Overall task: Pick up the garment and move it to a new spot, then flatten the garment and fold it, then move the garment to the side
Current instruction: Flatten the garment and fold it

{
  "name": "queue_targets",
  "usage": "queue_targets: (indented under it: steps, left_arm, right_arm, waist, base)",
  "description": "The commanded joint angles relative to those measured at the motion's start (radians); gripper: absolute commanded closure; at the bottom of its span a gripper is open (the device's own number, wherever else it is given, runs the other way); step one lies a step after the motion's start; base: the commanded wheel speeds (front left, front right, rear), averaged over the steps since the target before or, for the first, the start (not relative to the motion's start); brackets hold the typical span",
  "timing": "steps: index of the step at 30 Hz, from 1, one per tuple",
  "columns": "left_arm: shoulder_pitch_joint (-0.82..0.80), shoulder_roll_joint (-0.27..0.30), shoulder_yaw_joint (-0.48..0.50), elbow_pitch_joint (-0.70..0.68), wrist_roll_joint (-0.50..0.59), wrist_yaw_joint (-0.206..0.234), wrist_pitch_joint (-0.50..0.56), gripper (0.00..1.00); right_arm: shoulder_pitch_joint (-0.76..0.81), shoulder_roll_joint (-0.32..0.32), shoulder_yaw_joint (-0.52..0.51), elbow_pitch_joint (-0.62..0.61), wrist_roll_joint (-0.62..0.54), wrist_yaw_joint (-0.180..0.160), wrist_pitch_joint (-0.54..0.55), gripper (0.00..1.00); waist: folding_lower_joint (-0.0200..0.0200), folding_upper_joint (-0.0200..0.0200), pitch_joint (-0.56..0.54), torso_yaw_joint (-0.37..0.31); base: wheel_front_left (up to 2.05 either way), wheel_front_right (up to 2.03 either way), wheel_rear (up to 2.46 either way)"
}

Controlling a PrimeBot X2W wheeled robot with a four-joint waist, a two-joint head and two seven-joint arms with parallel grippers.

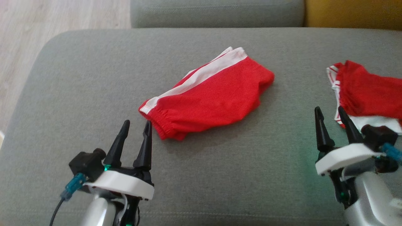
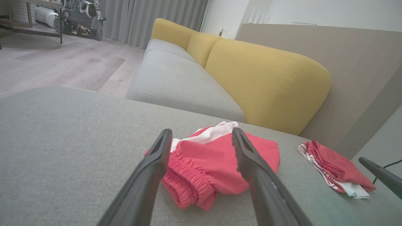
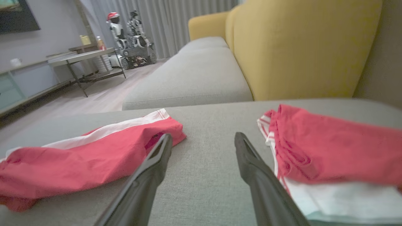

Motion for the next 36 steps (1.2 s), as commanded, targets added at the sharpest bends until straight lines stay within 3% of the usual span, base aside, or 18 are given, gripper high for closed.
queue_targets:
  steps: [1, 9, 15, 22, 36]
  left_arm:
    - [-0.049, 0.003, 0.023, -0.041, -0.011, 0.005, -0.012, 0.0]
    - [-0.078, 0.003, -0.018, -0.04, -0.036, 0.011, -0.012, 0.0]
    - [-0.093, 0.003, -0.057, -0.042, -0.057, 0.018, -0.012, 0.0]
    - [-0.107, 0.003, -0.095, -0.056, -0.062, 0.029, -0.012, 0.0]
    - [-0.139, 0.003, -0.119, -0.072, -0.08, 0.043, -0.012, 0.0]
  right_arm:
    - [-0.065, 0.007, 0.007, -0.033, 0.069, -0.001, 0.037, 0.0]
    - [-0.165, 0.031, -0.06, -0.011, 0.363, -0.001, 0.271, 0.0]
    - [-0.265, 0.047, -0.155, 0.088, 0.44, -0.001, 0.439, 0.0]
    - [-0.396, 0.064, -0.3, 0.258, 0.357, -0.001, 0.528, 0.0]
    - [-0.551, 0.076, -0.425, 0.437, 0.168, -0.001, 0.572, 0.0]
  waist:
    - [0.0, 0.0, 0.029, 0.031]
    - [0.0, 0.0, 0.099, 0.124]
    - [0.0, 0.0, 0.134, 0.202]
    - [0.0, 0.0, 0.163, 0.269]
    - [0.0, 0.0, 0.212, 0.309]
  base:
    - [0.0, 0.0, 0.0]
    - [0.0, 0.0, 0.0]
    - [0.0, 0.0, 0.0]
    - [0.0, 0.0, 0.0]
    - [0.0, 0.0, 0.0]
